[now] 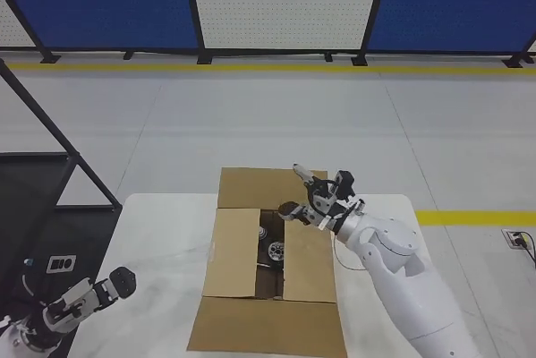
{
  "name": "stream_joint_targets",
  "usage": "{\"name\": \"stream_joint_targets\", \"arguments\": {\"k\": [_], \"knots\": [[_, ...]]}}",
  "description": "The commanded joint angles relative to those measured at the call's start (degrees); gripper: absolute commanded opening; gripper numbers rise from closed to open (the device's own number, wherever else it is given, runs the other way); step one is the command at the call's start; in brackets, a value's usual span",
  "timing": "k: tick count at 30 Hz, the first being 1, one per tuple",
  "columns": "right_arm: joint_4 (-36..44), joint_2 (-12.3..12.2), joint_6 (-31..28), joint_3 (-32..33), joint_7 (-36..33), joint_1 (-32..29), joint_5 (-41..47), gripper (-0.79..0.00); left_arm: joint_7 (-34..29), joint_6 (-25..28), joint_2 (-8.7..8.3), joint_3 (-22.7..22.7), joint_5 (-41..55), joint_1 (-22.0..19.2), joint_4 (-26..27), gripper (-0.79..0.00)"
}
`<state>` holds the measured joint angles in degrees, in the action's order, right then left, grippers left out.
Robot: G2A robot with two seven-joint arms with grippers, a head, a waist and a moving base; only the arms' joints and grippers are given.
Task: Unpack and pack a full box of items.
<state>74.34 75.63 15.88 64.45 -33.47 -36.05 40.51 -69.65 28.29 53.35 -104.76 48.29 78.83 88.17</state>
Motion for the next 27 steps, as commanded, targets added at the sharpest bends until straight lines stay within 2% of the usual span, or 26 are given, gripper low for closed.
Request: {"name": "stream_joint_targets", "arguments": {"k": [1, 6, 19, 27], "knots": [[1.3, -0.7, 1.1, 0.6, -5.6, -0.7, -2.6, 0.0, -0.1, 0.0, -0.01, -0.2, 0.0, -0.2, -0.3, 0.0], [2.6, -1.8, 3.1, 1.3, -11.6, -1.9, -6.8, 0.0, -0.7, -0.8, -0.01, 0.0, -0.1, -0.6, -1.4, 0.0], [2.3, -1.8, 4.3, 1.5, -10.8, -2.0, -6.7, 0.0, -1.1, -1.4, -0.01, 0.4, -0.6, -0.7, -1.7, 0.0], [5.1, -1.6, 7.4, -5.7, -10.7, -0.4, -18.2, 0.0, -0.1, -1.8, -0.18, 0.2, -4.2, -1.7, -3.3, 0.0]]}}
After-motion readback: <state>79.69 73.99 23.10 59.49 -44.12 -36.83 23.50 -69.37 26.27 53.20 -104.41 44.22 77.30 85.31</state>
